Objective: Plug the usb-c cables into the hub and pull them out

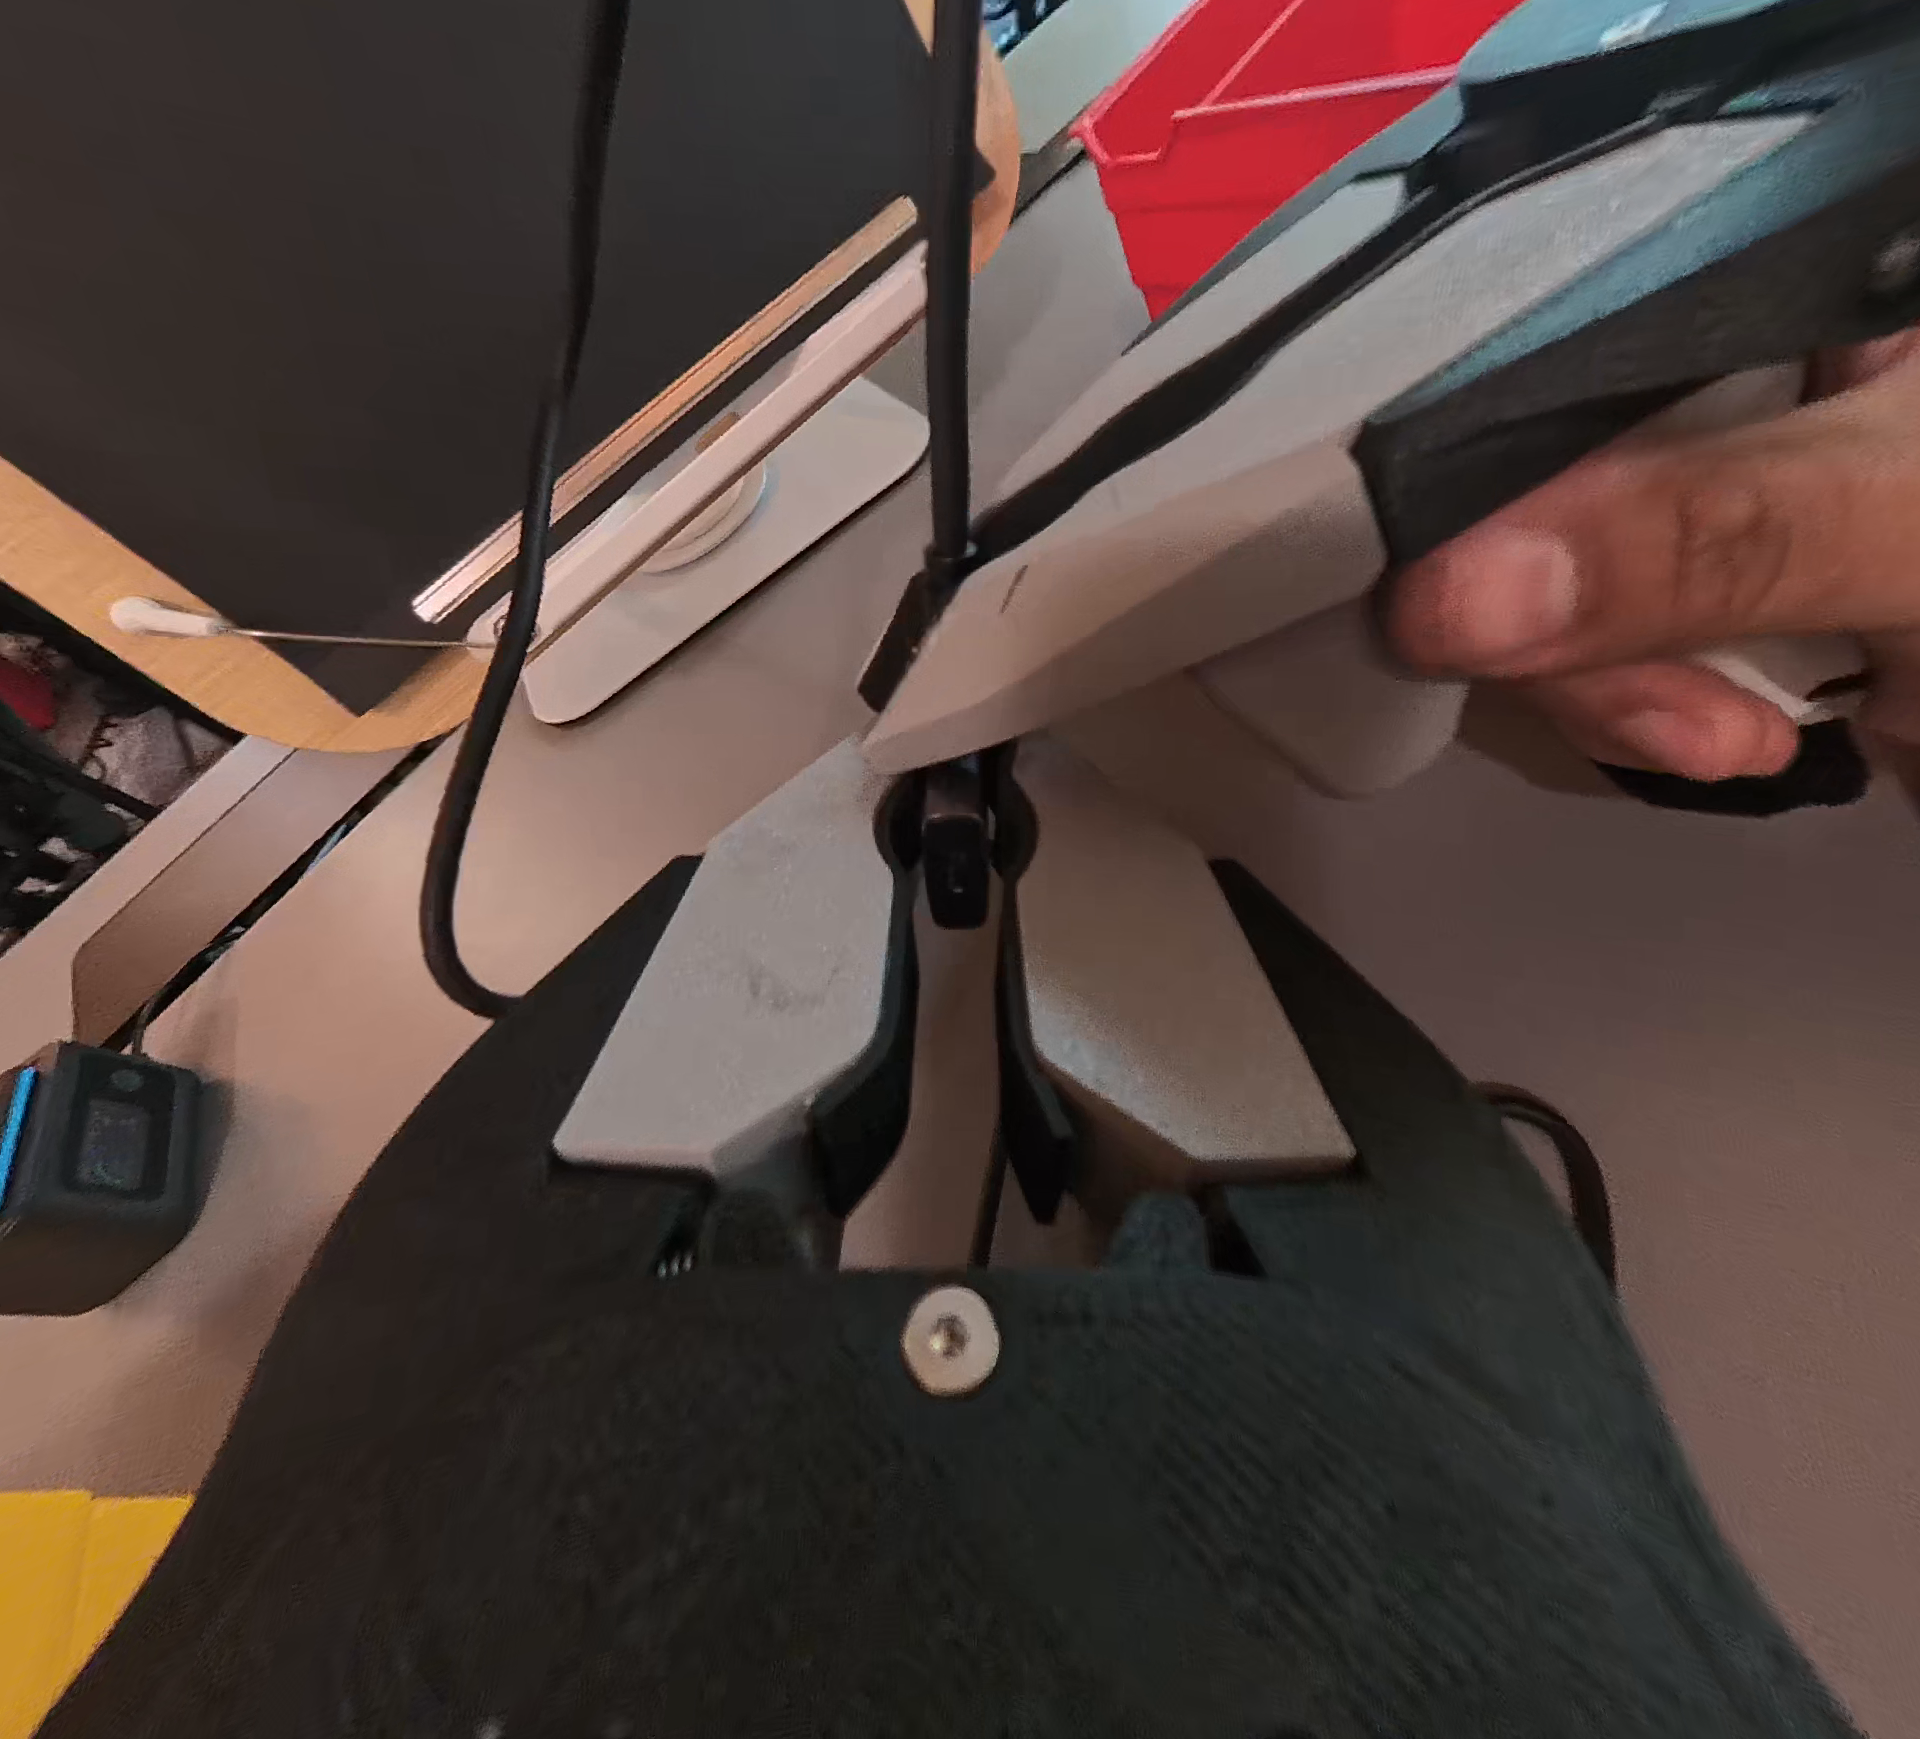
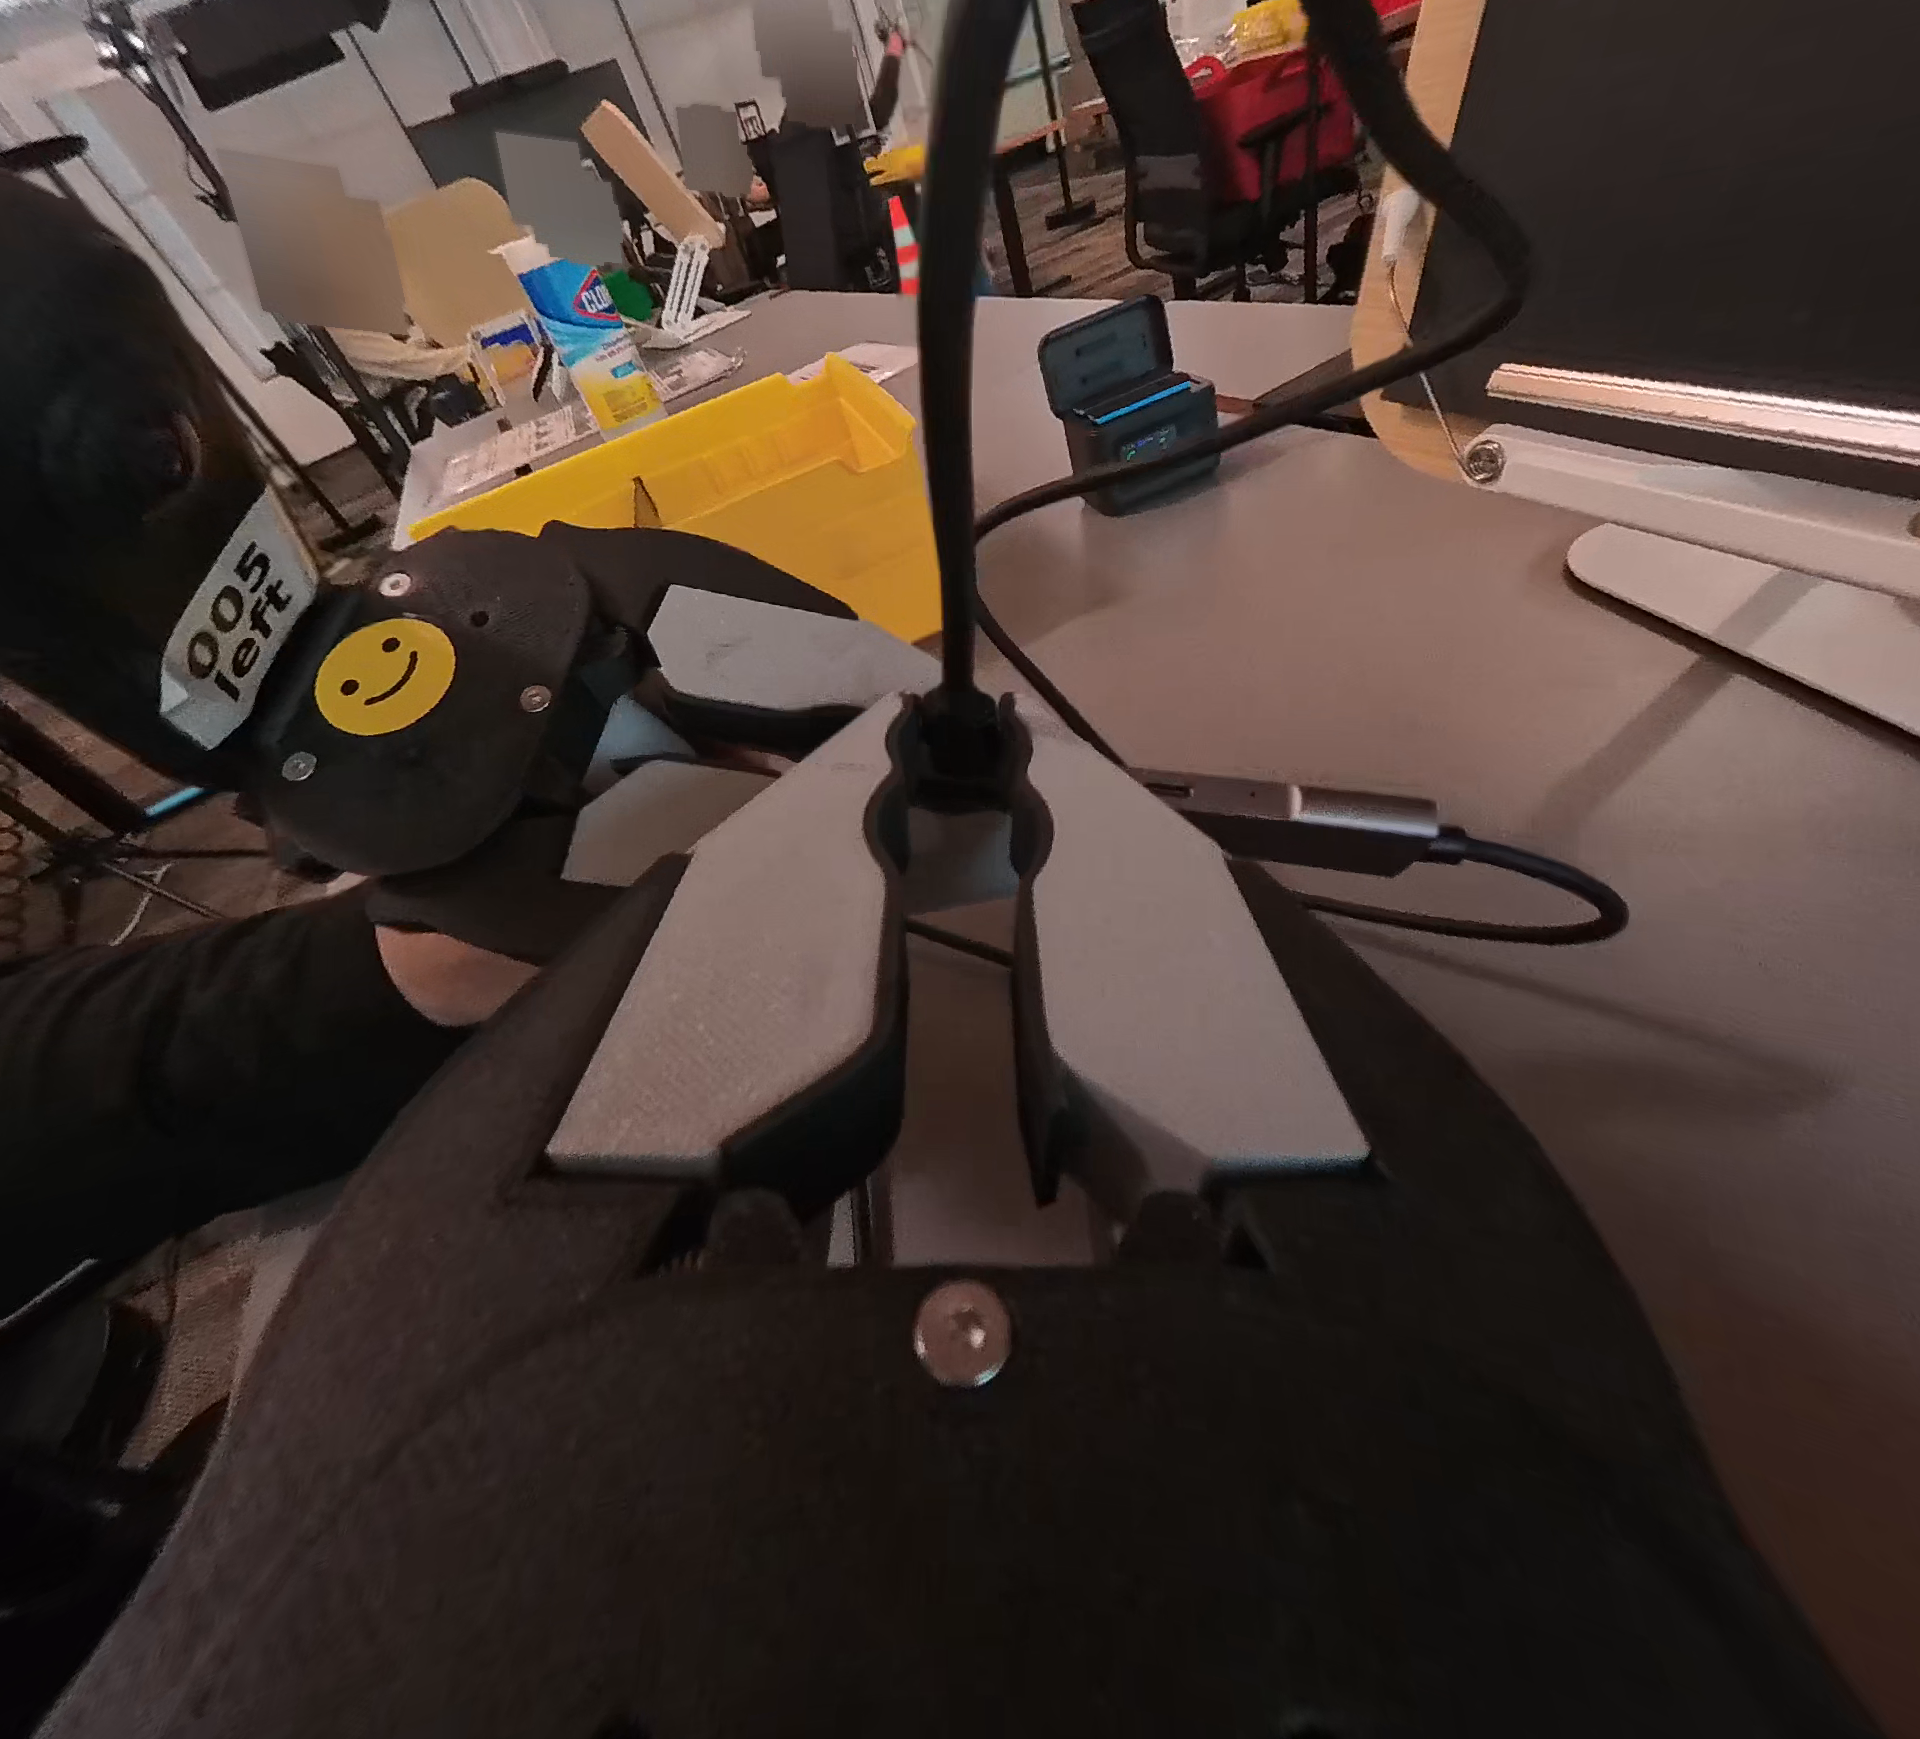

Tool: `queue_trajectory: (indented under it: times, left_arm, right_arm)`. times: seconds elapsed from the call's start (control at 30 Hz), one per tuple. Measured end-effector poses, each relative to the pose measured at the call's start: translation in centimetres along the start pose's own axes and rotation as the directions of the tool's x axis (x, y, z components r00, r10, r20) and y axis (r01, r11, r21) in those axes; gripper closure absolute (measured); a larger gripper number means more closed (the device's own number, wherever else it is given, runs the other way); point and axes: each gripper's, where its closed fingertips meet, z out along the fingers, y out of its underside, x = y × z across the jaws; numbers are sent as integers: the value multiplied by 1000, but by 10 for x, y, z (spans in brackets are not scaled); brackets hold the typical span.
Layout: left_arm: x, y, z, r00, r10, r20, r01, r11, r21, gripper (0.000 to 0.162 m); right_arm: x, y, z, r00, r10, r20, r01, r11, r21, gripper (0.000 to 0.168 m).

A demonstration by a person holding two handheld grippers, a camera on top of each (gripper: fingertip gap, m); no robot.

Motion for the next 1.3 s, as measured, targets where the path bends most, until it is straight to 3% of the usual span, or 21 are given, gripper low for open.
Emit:
queue_trajectory:
  times: [0.1,0.8,0.93,1.13,1.27,1.3]
  left_arm:
    - [-3,3,3,996,73,49,-72,997,-24,156]
    - [-5,3,1,996,78,42,-77,997,-13,156]
    - [-1,-1,1,999,-27,-35,27,999,16,156]
    - [0,-14,-2,989,-116,-91,124,988,96,156]
    - [0,-16,-3,995,-76,-68,83,991,109,156]
    - [1,-15,-2,995,-77,-66,83,992,98,156]
  right_arm:
    - [4,4,-3,1000,-1,-15,0,999,-50,157]
    - [2,3,-6,998,-62,4,62,997,-56,159]
    - [3,0,-8,991,-126,-40,124,991,-50,159]
    - [2,-14,-12,997,-54,-51,57,997,61,160]
    - [10,-23,-22,976,193,105,-207,967,145,160]
    - [11,-22,-22,974,200,110,-214,968,135,160]
